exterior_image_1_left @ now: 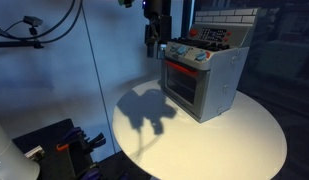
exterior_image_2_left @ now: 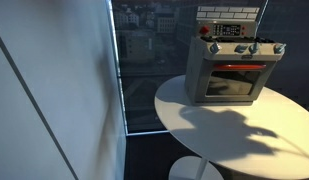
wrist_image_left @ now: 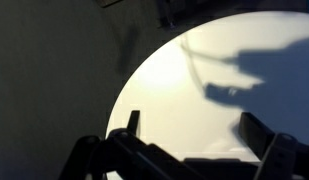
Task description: Rotate the far right knob of the stove clockwise once
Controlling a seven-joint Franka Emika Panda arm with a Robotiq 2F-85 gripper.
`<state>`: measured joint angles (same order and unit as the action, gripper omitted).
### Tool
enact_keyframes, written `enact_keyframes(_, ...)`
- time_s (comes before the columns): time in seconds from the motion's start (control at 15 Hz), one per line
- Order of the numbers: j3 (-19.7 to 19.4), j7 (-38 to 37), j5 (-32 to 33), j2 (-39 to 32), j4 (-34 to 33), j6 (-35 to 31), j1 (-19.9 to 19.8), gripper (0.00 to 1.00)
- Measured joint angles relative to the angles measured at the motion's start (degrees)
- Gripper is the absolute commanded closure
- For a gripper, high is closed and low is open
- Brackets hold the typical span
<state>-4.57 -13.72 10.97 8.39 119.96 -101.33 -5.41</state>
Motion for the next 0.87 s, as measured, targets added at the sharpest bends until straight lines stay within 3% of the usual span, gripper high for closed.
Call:
enact_keyframes(0.47,0.16,2.96,-0.09,6.04,5.07,-0.68,0.00,0.00)
enact_keyframes(0.87,0.15,3.08,-0.36,6.48,6.02,-2.05,-0.05,0.00)
